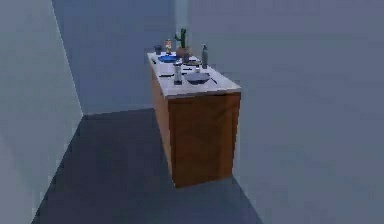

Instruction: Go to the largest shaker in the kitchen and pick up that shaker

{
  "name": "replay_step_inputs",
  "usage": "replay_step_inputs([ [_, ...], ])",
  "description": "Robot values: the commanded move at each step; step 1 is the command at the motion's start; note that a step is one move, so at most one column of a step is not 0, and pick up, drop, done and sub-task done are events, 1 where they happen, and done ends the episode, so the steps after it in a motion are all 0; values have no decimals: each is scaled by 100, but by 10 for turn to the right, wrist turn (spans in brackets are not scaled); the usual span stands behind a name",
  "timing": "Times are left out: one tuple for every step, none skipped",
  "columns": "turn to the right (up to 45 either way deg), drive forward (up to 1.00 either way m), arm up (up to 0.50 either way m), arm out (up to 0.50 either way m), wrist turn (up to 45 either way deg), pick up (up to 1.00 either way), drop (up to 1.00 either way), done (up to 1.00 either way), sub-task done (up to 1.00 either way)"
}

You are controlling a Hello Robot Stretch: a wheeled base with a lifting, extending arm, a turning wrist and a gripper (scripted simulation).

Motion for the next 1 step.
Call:
replay_step_inputs([
  [0, 80, 0, 0, 0, 0, 0, 0, 0],
])
